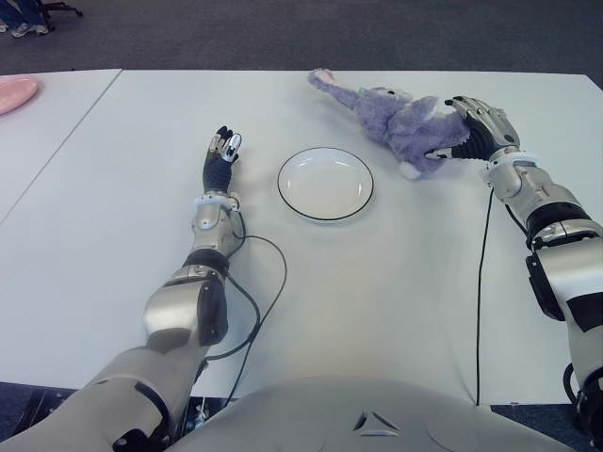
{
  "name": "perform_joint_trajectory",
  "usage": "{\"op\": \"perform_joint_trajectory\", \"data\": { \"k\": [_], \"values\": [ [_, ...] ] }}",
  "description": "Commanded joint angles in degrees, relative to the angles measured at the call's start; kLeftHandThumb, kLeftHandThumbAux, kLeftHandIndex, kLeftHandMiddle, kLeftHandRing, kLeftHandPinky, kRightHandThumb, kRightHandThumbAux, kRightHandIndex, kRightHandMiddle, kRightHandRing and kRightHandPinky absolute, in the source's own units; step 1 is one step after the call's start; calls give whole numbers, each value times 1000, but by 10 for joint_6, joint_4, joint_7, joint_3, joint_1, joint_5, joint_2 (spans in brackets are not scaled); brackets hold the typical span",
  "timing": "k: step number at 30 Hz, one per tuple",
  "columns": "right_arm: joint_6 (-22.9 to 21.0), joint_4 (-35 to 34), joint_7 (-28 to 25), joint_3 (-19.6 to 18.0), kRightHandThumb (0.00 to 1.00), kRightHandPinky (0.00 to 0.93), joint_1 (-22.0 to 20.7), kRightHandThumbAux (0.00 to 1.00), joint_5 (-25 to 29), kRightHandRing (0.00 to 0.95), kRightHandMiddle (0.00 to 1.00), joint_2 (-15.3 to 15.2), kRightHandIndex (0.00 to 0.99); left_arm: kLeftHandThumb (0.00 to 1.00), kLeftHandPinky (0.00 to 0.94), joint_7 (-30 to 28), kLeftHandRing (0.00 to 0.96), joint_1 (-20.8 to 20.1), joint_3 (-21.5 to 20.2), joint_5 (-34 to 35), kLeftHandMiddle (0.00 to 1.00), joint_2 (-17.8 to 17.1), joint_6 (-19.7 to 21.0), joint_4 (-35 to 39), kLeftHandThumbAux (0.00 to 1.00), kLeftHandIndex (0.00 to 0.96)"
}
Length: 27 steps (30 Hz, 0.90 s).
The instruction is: Put the doll into the plate.
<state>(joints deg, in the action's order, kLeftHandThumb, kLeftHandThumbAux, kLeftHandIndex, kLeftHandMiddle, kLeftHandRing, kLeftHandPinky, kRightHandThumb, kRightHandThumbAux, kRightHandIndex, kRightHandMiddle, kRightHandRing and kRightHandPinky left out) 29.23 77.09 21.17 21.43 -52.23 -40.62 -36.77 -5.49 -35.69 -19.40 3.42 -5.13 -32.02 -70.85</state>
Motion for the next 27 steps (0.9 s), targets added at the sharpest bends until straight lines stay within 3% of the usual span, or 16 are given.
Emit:
{"op": "perform_joint_trajectory", "data": {
  "k": [1,8,16,20,23,24,27],
  "values": [
    [-30,12,-3,10,61,0,8,637,-6,0,0,-1,24,0,79,5,78,99,-3,-1,90,41,65,-70,414,92],
    [-35,12,-1,11,62,22,14,689,-5,0,0,-9,46,0,75,5,79,99,-6,0,93,40,70,-70,415,98],
    [-24,11,-12,-2,71,116,17,730,11,47,25,-16,76,0,82,5,83,99,-7,0,96,41,66,-70,412,108],
    [-23,11,-16,-9,113,243,18,755,20,163,123,-16,114,0,84,8,83,97,-4,-2,96,42,69,-70,410,111],
    [-18,11,-20,-15,153,396,18,777,24,333,292,-16,197,0,81,14,83,97,0,-7,97,42,76,-71,412,113],
    [-16,10,-21,-17,341,478,18,761,26,428,393,-16,275,0,80,14,82,97,0,-7,97,42,76,-71,413,116],
    [-3,6,-14,-19,574,621,19,739,30,581,560,-14,375,0,80,8,82,96,-3,-3,97,40,74,-70,413,119]
  ]
}}
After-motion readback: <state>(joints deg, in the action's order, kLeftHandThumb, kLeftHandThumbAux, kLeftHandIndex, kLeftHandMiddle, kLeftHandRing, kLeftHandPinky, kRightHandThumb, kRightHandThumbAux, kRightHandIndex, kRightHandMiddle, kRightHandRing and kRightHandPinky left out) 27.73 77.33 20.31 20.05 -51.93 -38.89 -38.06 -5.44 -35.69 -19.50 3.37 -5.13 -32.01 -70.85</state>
